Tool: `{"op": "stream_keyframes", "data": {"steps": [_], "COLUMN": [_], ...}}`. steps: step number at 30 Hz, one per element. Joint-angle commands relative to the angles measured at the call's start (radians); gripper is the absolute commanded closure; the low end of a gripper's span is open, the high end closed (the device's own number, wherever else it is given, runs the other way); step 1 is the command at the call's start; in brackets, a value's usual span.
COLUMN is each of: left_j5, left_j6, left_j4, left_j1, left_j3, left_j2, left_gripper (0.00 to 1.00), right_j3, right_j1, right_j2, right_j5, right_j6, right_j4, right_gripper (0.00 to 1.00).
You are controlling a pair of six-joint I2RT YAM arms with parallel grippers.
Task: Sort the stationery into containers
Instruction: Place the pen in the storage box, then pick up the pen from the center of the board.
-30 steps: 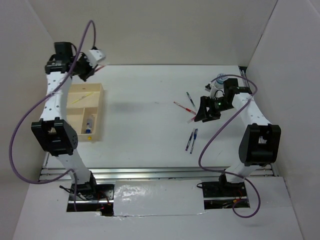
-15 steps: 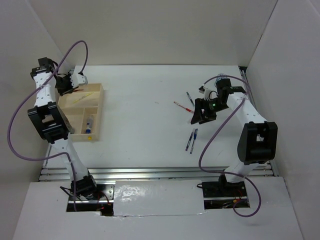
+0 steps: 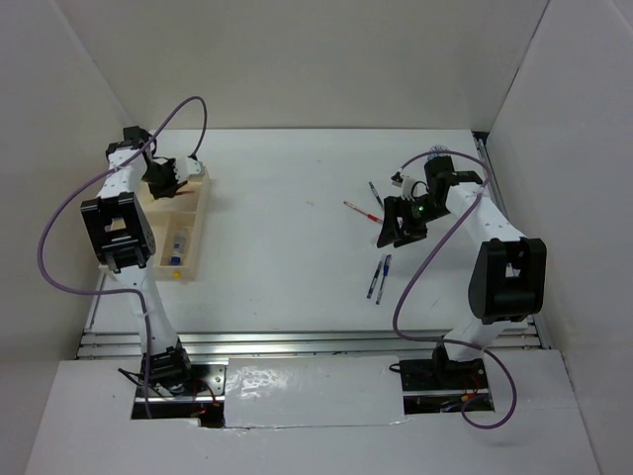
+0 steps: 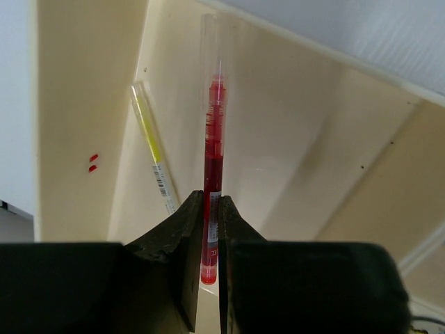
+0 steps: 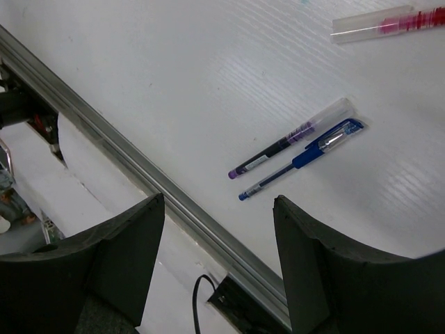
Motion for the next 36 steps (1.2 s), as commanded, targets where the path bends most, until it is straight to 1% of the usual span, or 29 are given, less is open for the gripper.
{"op": "stream_keyframes", "data": {"steps": [1,3,5,8,9,10,11,13,14,15,18,19,21,22,23,24,25,26,27,28,29,30,31,32,33,34,35,36], "left_j5": [-0.001,-0.009,-0.012,-0.006,-0.001,-0.004,-0.005,0.015,0.028,0.040,0.095,0.126,0.143,0.161,0.154,0.134,0.073,0.055,0.046,-0.042,-0.104,-0.141,-0.149,-0.187,-0.217,-0.230,-0.279,-0.316], "left_j6": [-0.063,-0.061,-0.072,-0.100,-0.107,-0.120,-0.132,-0.172,-0.179,-0.186,-0.334,-0.462,-0.613,-0.721,-0.776,-0.904,-0.958,-1.009,-1.099,-1.165,-1.231,-1.311,-1.339,-1.379,-1.476,-1.497,-1.519,-1.564], "left_j4": [0.031,0.050,0.069,0.159,0.190,0.284,0.328,0.426,0.423,0.410,0.361,0.350,0.304,0.260,0.258,0.283,0.319,0.386,0.414,0.507,0.537,0.544,0.545,0.561,0.575,0.587,0.619,0.639], "left_j1": [0.015,0.023,0.027,0.032,0.038,0.038,0.037,0.041,0.041,0.040,0.020,0.008,-0.054,-0.118,-0.156,-0.205,-0.320,-0.369,-0.426,-0.541,-0.604,-0.667,-0.769,-0.816,-0.865,-0.960,-1.005,-1.096], "left_j3": [0.048,0.040,0.025,-0.018,-0.038,-0.093,-0.114,-0.154,-0.147,-0.126,-0.021,0.031,0.094,0.096,0.079,-0.022,-0.097,-0.233,-0.303,-0.376,-0.488,-0.518,-0.542,-0.588,-0.605,-0.622,-0.650,-0.661], "left_j2": [0.025,0.028,0.020,-0.020,-0.036,-0.078,-0.101,-0.159,-0.167,-0.175,-0.214,-0.252,-0.324,-0.354,-0.392,-0.487,-0.538,-0.635,-0.674,-0.717,-0.765,-0.773,-0.773,-0.767,-0.761,-0.750,-0.729,-0.716], "left_gripper": [0.95,0.95,0.83,0.69,0.62,0.58,0.52,0.36,0.27,0.26,0.25,0.25,0.30,0.33,0.40,0.41,0.41,0.40,0.36,0.27,0.28,0.30,0.33,0.34,0.35,0.36,0.36,0.36], "right_j3": [0.026,0.022,0.020,0.019,0.019,0.017,0.017,0.015,0.015,0.012,-0.006,-0.014,-0.044,-0.057,-0.079,-0.092,-0.103,-0.124,-0.132,-0.139,-0.155,-0.161,-0.169,-0.182,-0.190,-0.210,-0.215,-0.230], "right_j1": [0.002,0.002,0.002,0.004,0.007,0.007,0.007,0.009,0.009,0.009,0.005,0.002,-0.016,-0.031,-0.044,-0.042,-0.086,-0.122,-0.142,-0.166,-0.213,-0.232,-0.255,-0.290,-0.309,-0.323,-0.346,-0.358], "right_j2": [0.000,-0.003,-0.006,-0.009,-0.012,-0.015,-0.017,-0.026,-0.029,-0.035,-0.060,-0.081,-0.106,-0.113,-0.123,-0.135,-0.139,-0.150,-0.155,-0.159,-0.175,-0.179,-0.185,-0.199,-0.208,-0.216,-0.234,-0.239], "right_j5": [0.003,-0.001,-0.001,-0.006,-0.005,-0.003,-0.003,-0.006,-0.005,-0.005,-0.005,-0.006,-0.017,-0.021,-0.026,-0.041,-0.046,-0.050,-0.052,-0.054,-0.052,-0.046,-0.035,-0.029,-0.017,-0.005,0.000,0.008], "right_j6": [-0.006,-0.004,-0.001,0.000,-0.001,-0.001,0.000,0.002,0.000,-0.001,0.002,0.002,0.006,0.009,0.020,0.025,0.029,0.040,0.043,0.046,0.054,0.054,0.057,0.057,0.056,0.057,0.059,0.059], "right_j4": [0.016,0.019,0.019,0.017,0.017,0.017,0.017,0.014,0.014,0.016,0.017,0.020,0.029,0.031,0.042,0.046,0.051,0.059,0.063,0.066,0.071,0.074,0.072,0.074,0.079,0.086,0.088,0.091], "right_gripper": [0.30,0.30,0.29,0.29,0.29,0.29,0.29,0.29,0.29,0.29,0.29,0.29,0.29,0.29,0.29,0.29,0.29,0.29,0.29,0.29,0.29,0.29,0.29,0.29,0.29,0.29,0.29,0.29]}}
